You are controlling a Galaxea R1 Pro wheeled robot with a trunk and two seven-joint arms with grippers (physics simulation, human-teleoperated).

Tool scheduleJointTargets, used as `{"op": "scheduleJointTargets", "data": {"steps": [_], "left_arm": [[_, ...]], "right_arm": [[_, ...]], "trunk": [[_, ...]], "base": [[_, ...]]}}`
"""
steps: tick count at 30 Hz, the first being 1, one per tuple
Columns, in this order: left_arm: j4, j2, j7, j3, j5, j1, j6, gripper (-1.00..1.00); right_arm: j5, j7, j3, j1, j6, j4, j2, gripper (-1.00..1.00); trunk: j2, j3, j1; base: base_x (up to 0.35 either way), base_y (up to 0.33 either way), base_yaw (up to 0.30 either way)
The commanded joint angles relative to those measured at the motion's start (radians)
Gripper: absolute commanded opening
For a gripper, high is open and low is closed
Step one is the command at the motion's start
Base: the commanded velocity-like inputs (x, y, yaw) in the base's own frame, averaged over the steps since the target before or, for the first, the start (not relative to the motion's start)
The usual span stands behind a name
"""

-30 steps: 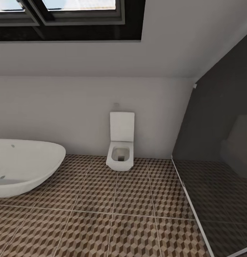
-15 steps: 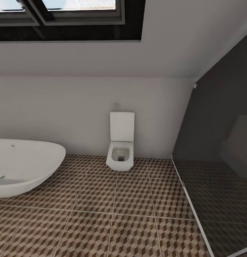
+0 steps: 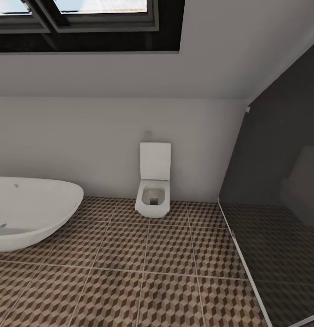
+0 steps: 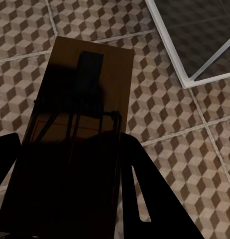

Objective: Take the four mousetraps from the cabinet in the bathroom and place them on the bathroom floor. Make sure all four end up on the same floor surface, and ensure that at least two of them are either under or directly next to the same bathroom sink.

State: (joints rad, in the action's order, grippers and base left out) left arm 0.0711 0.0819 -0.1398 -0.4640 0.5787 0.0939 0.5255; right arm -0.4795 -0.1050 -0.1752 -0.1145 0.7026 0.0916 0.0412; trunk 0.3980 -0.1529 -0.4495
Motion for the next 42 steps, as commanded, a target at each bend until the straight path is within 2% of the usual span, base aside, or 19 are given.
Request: {"op": "scheduleJointTargets", "data": {"steps": [1, 42], "left_arm": [[0.003, -0.001, -0.006, -0.007, -0.002, 0.001, 0.004, -1.0], [0.003, -0.001, -0.006, -0.007, -0.002, 0.001, 0.004, -1.0]], "right_arm": [[-0.002, -0.009, -0.009, -0.001, 0.002, 0.0, 0.0, -1.0], [-0.002, -0.009, -0.009, -0.001, 0.002, 0.0, 0.0, -1.0]], "trunk": [[0.002, -0.002, -0.001], [0.002, -0.002, -0.001]], "base": [[0.0, 0.0, 0.0], [0.0, 0.0, 0.0]]}}
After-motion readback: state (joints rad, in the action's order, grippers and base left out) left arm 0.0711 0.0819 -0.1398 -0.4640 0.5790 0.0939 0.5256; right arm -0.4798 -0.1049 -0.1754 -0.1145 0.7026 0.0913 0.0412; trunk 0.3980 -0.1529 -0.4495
